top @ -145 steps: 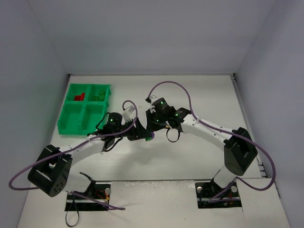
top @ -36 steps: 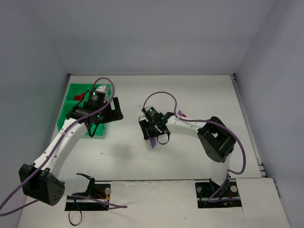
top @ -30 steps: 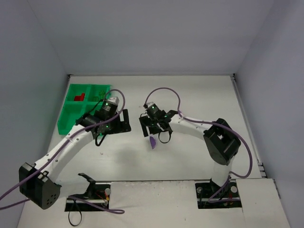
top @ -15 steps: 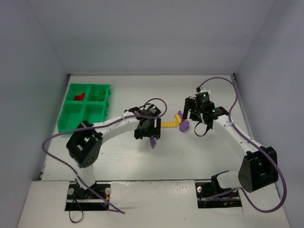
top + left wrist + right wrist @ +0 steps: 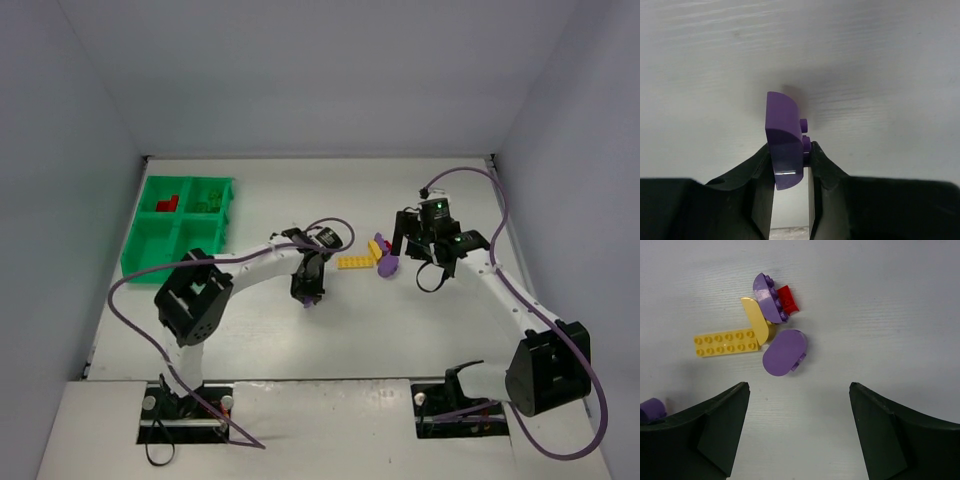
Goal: Sort the legos into containers by color
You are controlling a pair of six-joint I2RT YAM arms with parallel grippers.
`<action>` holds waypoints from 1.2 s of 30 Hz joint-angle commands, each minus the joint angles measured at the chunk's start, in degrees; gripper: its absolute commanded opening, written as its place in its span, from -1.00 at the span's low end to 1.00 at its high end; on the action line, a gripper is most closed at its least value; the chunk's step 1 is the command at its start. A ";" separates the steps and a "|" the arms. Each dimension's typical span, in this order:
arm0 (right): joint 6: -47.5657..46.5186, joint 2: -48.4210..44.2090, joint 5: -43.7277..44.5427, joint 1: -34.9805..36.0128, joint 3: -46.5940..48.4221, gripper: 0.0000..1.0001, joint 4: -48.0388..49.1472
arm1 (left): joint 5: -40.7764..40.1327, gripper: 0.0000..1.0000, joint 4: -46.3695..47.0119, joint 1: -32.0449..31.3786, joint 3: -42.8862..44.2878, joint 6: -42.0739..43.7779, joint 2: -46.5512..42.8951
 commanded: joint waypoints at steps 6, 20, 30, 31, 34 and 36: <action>-1.01 -0.44 -3.43 -0.23 1.39 0.54 1.27 | -8.07 -1.00 -8.63 21.04 -3.22 9.12 -21.87; -1.44 -1.58 -7.38 -0.06 -0.19 0.52 2.76 | 2.84 -1.00 -3.10 64.31 1.15 15.92 -13.99; -1.53 -4.21 -7.56 -0.06 -2.65 0.52 2.76 | -0.60 -0.63 -5.91 66.78 11.01 16.00 -7.20; -1.62 -4.13 -7.56 -0.06 -2.74 0.52 2.76 | -0.33 -0.55 -5.91 66.78 11.01 16.09 -7.11; -1.62 -3.95 -7.56 -0.06 -2.65 0.52 2.85 | -0.77 -0.22 -6.35 66.69 10.48 15.91 -6.76; -1.62 -3.78 -7.82 -0.14 -2.56 0.52 2.94 | -0.95 -0.13 -6.18 66.78 9.78 15.74 -7.02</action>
